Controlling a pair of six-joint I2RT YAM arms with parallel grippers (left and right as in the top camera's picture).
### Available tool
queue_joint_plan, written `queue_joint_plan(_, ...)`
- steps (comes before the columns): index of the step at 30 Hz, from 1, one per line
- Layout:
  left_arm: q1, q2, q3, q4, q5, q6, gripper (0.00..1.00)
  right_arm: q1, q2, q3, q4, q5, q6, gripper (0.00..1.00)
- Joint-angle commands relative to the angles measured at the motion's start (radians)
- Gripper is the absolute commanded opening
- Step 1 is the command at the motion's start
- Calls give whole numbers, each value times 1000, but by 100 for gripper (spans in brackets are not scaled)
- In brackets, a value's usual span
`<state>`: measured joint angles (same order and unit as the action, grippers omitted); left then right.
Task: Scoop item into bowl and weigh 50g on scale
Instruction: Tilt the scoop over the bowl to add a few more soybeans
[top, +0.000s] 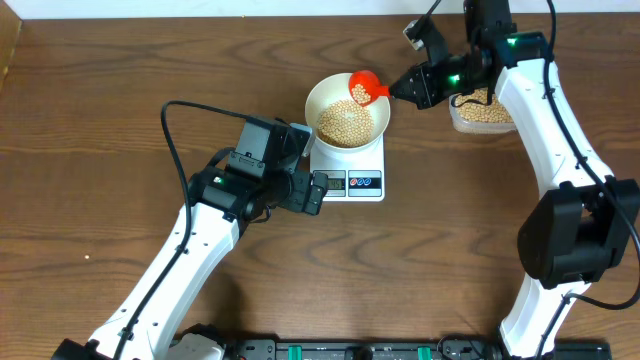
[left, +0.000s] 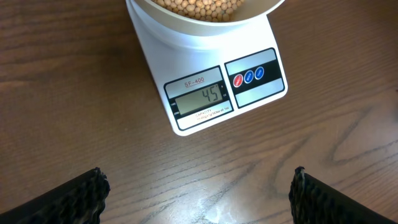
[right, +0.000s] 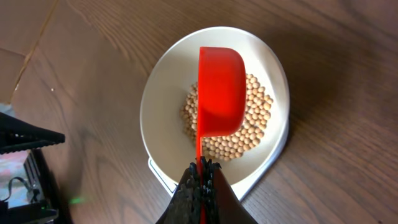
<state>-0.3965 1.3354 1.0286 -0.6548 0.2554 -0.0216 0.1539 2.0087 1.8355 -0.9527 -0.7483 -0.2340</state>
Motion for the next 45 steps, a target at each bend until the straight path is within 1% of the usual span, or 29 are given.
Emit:
queue_joint_plan(1, -2, 8, -1, -3, -10, 10, 95, 12, -23, 25, -6, -35, -11, 1)
queue_joint_plan(4, -2, 8, -1, -3, -10, 10, 95, 31, -23, 25, -10, 22, -11, 1)
queue_joint_plan(17, -2, 8, -1, -3, -10, 10, 95, 175, -23, 25, -24, 378, -25, 1)
queue_joint_plan(21, -2, 8, -1, -3, -10, 10, 95, 201, -23, 25, -24, 410, -33, 1)
queue_joint_plan(26, -2, 8, -1, -3, -10, 10, 95, 200, -23, 25, -24, 419, -33, 1)
queue_joint_plan(32, -2, 8, -1, -3, -10, 10, 95, 209, -23, 25, -24, 511, -45, 1)
queue_joint_plan(37, -2, 8, -1, -3, -10, 10, 95, 229, -23, 25, -23, 511, -75, 1)
queue_joint_plan(45, -2, 8, -1, -3, -10, 10, 95, 225, -23, 25, -9, 503, -56, 1)
